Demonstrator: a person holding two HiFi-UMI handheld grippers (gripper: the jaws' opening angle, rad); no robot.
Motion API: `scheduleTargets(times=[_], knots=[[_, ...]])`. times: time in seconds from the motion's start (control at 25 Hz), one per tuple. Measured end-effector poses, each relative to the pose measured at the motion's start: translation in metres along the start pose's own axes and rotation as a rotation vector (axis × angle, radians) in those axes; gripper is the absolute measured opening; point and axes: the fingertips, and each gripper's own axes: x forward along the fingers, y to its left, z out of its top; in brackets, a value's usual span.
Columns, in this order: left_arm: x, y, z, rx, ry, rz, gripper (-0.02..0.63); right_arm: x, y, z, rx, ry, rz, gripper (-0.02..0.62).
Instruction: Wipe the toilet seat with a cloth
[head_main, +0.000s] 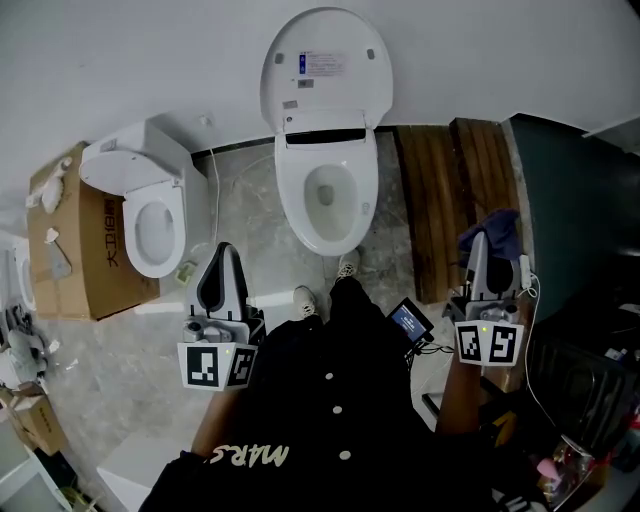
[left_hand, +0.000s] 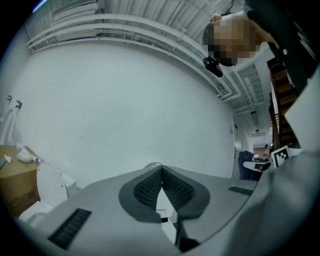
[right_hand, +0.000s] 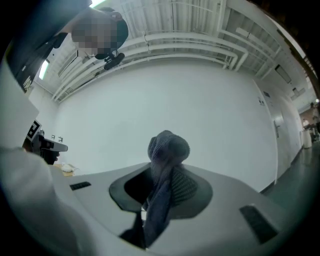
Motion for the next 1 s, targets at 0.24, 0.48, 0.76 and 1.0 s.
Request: scheduleTargets(times=[0.24,0.48,0.76,1.0], knots=[[0.045,-0.012,0.009,-0.003,-0.024,0.027,0.008,0.048,-0.021,0.000,0.000,-0.005,0.060,0.087],[0.083,-0.024,-0.003,0.015,0.019,0.064,0.008,0.095,-0.043,-0.012,-0.011,0.019,0.122,0.086],[0.099,-0.035,-0.015,-0.012,0.045,0.113,0.008,0.152,-0.037,-0.050,-0.115,0.064,0.290,0.086],[0.110,-0.025,-0.027,-0.024,0.092,0.090,0.008,0.200,-0.005,-0.114,-0.298,0.156,0.499,0.086]])
